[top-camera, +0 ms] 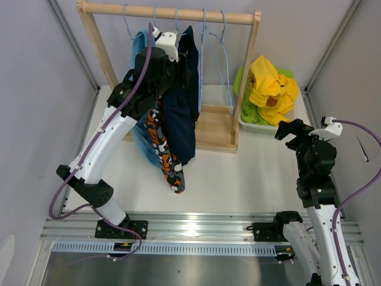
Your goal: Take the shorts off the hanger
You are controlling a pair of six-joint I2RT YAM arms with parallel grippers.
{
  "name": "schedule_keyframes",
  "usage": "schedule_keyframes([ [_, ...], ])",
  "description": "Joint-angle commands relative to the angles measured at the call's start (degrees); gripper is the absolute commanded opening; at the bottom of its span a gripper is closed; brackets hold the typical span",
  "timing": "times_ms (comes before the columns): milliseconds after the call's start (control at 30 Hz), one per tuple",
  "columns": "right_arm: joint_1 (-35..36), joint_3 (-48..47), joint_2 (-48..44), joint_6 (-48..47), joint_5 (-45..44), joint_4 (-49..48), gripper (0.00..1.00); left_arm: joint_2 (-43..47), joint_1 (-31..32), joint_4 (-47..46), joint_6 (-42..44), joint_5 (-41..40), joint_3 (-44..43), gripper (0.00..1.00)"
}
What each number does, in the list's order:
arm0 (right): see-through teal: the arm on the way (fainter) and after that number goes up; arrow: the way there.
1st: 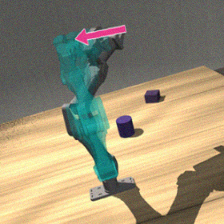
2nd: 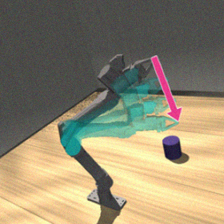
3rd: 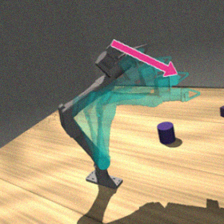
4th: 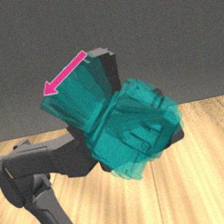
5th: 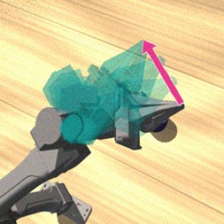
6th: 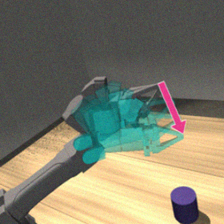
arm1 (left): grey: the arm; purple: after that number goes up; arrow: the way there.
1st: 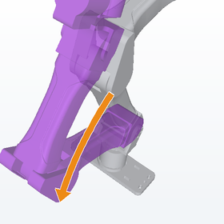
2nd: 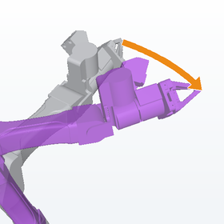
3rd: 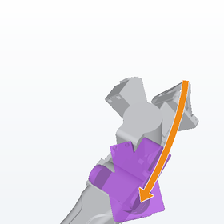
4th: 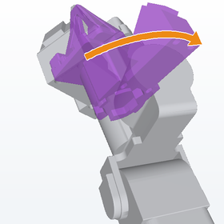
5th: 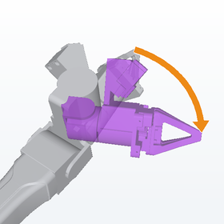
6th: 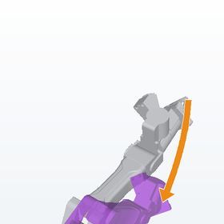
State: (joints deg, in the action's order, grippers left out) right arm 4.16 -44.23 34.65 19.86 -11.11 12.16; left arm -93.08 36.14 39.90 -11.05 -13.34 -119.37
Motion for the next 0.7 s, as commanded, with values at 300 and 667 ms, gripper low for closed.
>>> schedule_keyframes([
  [300,0.32,0.37,0.15,-0.17,-0.31,-1.44,1.0,-0.36,-1.6,-2.72,-0.11,-1.52,-2.45,0.57],
  [667,0.23,0.72,1.21,0.09,-0.14,-2.23,1.0,6.16,-1.77,-4.83,0.68,-2.56,0.72,0.61],
])
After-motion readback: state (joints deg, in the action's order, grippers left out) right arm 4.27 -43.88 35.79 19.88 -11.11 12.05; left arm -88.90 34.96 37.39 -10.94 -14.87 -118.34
